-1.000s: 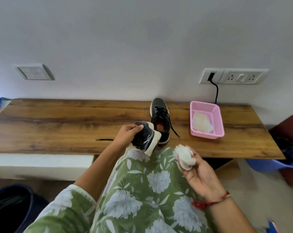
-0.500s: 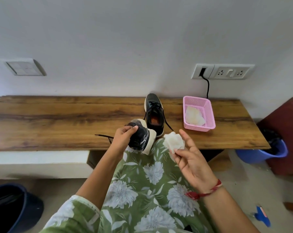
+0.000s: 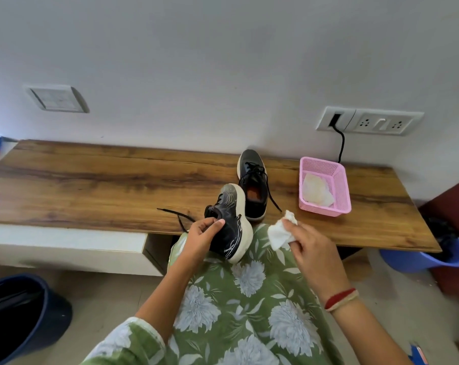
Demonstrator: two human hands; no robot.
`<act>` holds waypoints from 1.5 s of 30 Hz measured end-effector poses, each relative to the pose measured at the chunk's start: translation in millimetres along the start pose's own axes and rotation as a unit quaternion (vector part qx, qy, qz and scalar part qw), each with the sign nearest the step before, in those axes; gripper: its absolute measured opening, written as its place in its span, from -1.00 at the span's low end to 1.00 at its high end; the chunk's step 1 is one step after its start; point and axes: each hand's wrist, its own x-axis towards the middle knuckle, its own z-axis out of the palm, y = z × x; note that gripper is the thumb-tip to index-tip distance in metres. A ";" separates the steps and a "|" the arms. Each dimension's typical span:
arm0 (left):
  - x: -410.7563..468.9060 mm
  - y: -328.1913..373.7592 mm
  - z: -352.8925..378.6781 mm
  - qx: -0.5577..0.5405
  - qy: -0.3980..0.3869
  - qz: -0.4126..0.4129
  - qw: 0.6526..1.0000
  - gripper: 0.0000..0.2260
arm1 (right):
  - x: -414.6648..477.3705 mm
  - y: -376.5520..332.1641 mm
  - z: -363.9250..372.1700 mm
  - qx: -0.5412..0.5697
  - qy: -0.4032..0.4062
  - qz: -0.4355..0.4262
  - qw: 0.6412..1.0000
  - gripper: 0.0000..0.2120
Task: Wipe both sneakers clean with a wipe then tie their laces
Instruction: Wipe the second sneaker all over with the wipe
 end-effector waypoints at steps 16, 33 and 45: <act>-2.7 -25.0 -6.5 -0.055 0.068 0.049 0.995 -0.64 | 101.5 10.6 43.0 0.401 -0.210 0.319 0.833 -0.81; 15.8 -29.4 10.3 -0.004 0.042 0.077 0.996 -0.60 | 128.4 6.2 72.8 0.146 -0.230 0.139 0.952 -0.74; 12.2 -34.9 6.4 -0.002 0.037 0.072 0.997 -0.53 | 104.3 -6.6 74.4 0.124 -0.264 0.104 0.951 -0.82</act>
